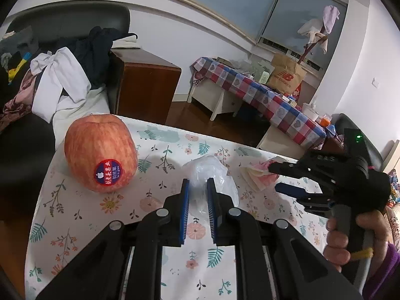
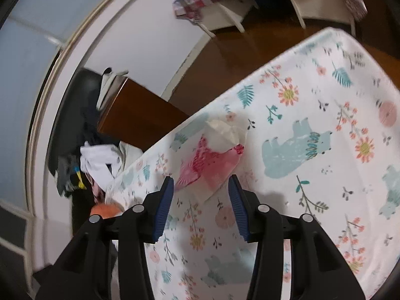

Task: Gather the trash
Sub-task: 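Grasp the clear plastic bag with the left tool while the right tool grasps the pink paper bag, then lift and carry the plastic bag and pink paper bag over the pink bucket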

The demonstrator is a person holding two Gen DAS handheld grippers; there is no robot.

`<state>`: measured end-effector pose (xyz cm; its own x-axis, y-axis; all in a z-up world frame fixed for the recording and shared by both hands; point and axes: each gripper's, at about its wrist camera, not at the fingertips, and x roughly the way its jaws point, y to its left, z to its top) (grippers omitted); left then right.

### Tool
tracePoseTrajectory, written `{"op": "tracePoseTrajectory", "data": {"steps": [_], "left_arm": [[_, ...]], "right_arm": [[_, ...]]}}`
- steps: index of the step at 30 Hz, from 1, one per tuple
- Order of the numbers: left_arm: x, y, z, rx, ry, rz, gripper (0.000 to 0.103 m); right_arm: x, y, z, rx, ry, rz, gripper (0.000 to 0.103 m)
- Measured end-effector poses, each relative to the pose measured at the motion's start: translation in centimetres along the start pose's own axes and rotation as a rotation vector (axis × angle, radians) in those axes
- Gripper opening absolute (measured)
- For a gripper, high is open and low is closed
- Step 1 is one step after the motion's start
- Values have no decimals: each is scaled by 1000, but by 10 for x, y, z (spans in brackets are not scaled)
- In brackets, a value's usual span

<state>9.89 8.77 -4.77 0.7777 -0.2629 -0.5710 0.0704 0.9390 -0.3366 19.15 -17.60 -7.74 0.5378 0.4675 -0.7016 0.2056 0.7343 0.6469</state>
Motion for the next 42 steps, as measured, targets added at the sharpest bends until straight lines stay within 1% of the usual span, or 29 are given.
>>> {"op": "tracePoseTrajectory", "data": {"steps": [7, 10, 11, 12, 13, 15, 18, 21, 26, 30, 34, 37, 39, 42], "left_arm": [[4, 1, -1, -10, 19, 10, 13], [6, 1, -1, -7, 20, 13, 13], [6, 1, -1, -8, 21, 12, 13], [6, 1, -1, -8, 22, 10, 13], [6, 1, -1, -10, 21, 5, 13], [6, 1, -1, -13, 17, 2, 13], [5, 2, -1, -16, 13, -4, 13], [4, 1, -1, -19, 7, -11, 13], [0, 1, -1, -23, -11, -24, 13], [0, 0, -2, -19, -16, -27, 13], [0, 1, -2, -28, -14, -35, 13], [-1, 2, -2, -40, -16, -32, 13], [-1, 5, -2, -57, -18, -26, 13], [-1, 12, -2, -85, -18, 2, 13]], "right_arm": [[6, 15, -1, -43, -36, 15, 46], [13, 18, 0, -48, -21, 14, 45], [15, 18, 1, -45, -16, 16, 40], [16, 18, 2, -45, -9, 17, 29], [20, 18, 2, -48, 6, 16, 24], [22, 17, 2, -52, 10, 20, 21], [18, 17, -2, -92, 9, 31, 12], [6, 19, -7, -151, -12, 16, 10], [-23, 22, -25, -271, -35, -17, 10], [-53, 29, -49, -433, -73, -68, 10], [-83, 37, -81, -602, -123, -119, 10], [-105, 39, -108, -721, -184, -163, 10], [-118, 33, -118, -740, -200, -163, 10], [-128, 24, -124, -724, -195, -156, 10]]}}
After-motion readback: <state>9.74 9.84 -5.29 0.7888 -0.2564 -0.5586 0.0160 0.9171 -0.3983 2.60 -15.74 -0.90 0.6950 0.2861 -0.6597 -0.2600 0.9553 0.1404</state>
